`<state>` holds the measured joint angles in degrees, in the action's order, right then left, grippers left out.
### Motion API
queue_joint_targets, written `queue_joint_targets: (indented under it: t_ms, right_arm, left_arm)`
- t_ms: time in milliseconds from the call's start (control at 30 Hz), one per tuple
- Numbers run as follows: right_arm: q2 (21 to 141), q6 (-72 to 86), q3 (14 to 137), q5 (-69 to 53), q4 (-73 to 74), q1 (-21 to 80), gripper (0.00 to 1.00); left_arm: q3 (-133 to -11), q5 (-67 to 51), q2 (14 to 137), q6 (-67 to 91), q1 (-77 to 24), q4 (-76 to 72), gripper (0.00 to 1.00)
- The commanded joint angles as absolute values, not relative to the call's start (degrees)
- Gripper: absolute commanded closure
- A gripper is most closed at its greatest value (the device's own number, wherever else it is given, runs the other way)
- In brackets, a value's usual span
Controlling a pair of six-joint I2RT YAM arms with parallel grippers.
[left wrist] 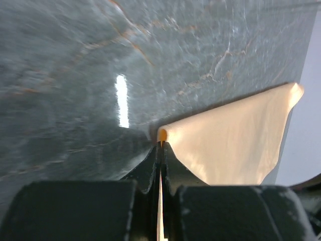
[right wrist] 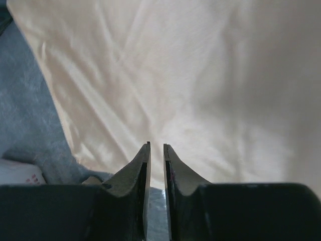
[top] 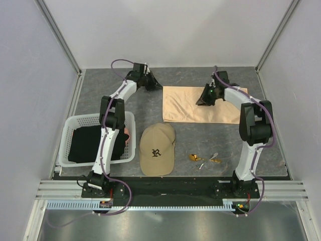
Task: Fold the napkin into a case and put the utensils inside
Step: Move the rectangle-folded napkin to the center of the board, then pick up the rectangle-folded napkin from the center of the board.
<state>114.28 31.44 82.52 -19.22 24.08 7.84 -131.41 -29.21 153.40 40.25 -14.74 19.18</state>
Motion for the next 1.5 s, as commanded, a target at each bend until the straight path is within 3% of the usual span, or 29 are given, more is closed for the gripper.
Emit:
queue_joint_targets:
  t_ms: [0,200,400,767,900,1167,1467]
  right_arm:
    - [114.1,26.0,89.5,-13.9,29.0,0.3,0.76]
    - [114.8,20.7,94.3,-9.8,34.9,-11.7,0.71]
    - [117.7,15.9,98.4,-10.5,40.0,-18.6,0.64]
    - [122.3,6.6,103.1,-4.7,46.3,-20.5,0.48]
    - [122.6,6.9,102.5,-3.1,46.7,-20.5,0.41]
    - [121.6,7.4,98.9,-0.4,46.8,-20.5,0.45]
    - [122.4,6.6,96.4,2.4,45.4,-20.5,0.46]
  left_arm:
    - [-134.6,-31.1,153.6,38.3,-13.0,17.0,0.98]
    - [-138.2,-32.3,152.7,35.9,-12.5,18.6,0.97]
    - [-133.3,-32.0,144.6,38.1,-13.5,17.5,0.77]
    - [-118.6,-34.7,130.2,37.9,-19.7,19.0,0.58]
    - [-115.0,-34.4,125.9,37.0,-22.9,19.5,0.57]
    - [-113.7,-38.1,121.7,37.4,-27.2,21.9,0.57]
    - [-103.7,-35.4,113.6,33.8,-29.4,24.4,0.59]
